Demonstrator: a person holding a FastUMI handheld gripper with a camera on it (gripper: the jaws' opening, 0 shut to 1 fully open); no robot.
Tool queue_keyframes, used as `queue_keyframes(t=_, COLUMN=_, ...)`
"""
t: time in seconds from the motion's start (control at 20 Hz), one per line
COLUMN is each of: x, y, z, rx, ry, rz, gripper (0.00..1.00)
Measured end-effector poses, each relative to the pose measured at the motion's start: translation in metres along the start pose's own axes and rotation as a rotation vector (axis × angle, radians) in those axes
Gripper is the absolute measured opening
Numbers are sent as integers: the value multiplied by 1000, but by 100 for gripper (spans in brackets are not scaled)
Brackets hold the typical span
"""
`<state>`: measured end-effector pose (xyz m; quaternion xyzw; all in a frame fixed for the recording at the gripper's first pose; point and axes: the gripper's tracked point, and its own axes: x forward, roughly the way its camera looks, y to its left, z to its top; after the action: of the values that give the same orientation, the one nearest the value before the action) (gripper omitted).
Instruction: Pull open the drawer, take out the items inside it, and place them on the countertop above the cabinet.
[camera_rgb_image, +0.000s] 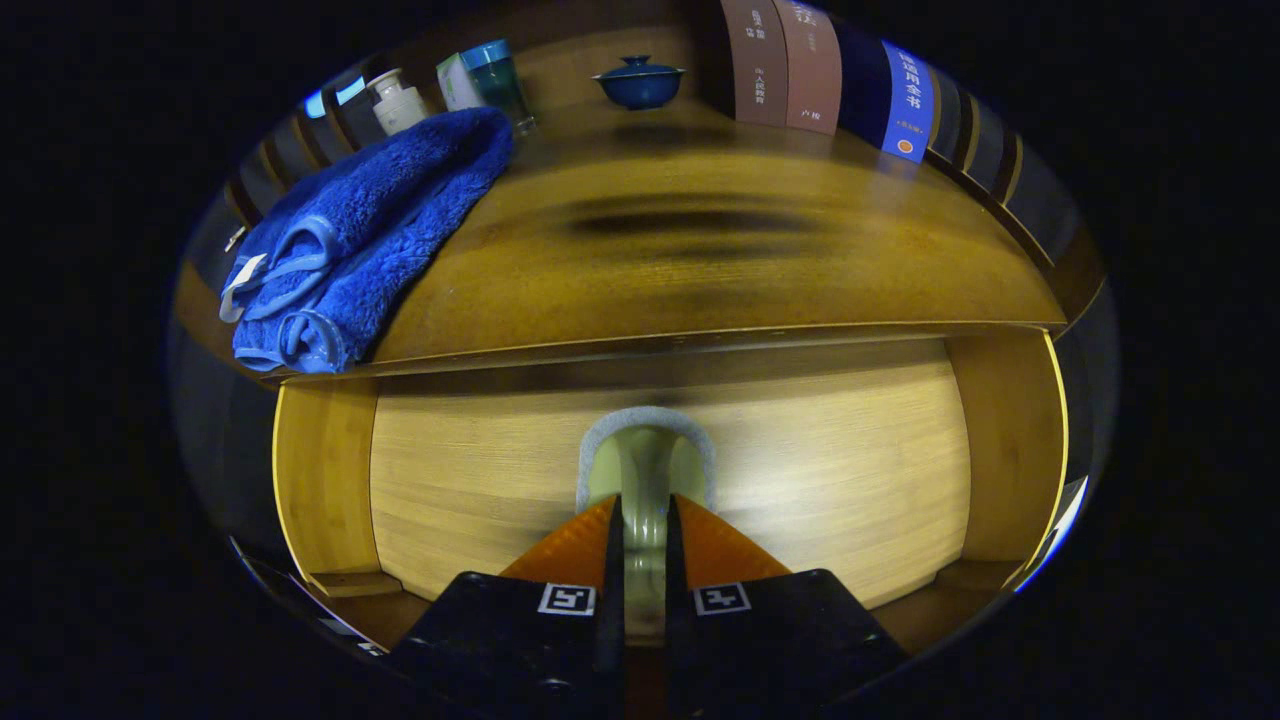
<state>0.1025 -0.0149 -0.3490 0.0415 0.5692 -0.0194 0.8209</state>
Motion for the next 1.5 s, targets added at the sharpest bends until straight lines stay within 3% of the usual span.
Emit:
queue_keyframes(t=0.2, x=-22, y=3, z=1, rx=-9, ry=-65, rz=12, gripper=21)
queue_keyframes(t=0.45, x=-88, y=11, z=6, rx=-54, ry=-224, rz=42, gripper=21)
queue_keyframes(t=0.65, x=-137, y=12, z=46, rx=-62, ry=-390, rz=57, gripper=21)
queue_keyframes(t=0.8, x=-145, y=14, z=78, rx=-47, ry=-442, rz=64, gripper=21)
queue_keyframes(t=1.15, x=-108, y=13, z=175, rx=-47, ry=-451, rz=72, gripper=21)
queue_keyframes(t=1.5, x=-57, y=11, z=208, rx=-32, ry=-360, rz=62, gripper=21)
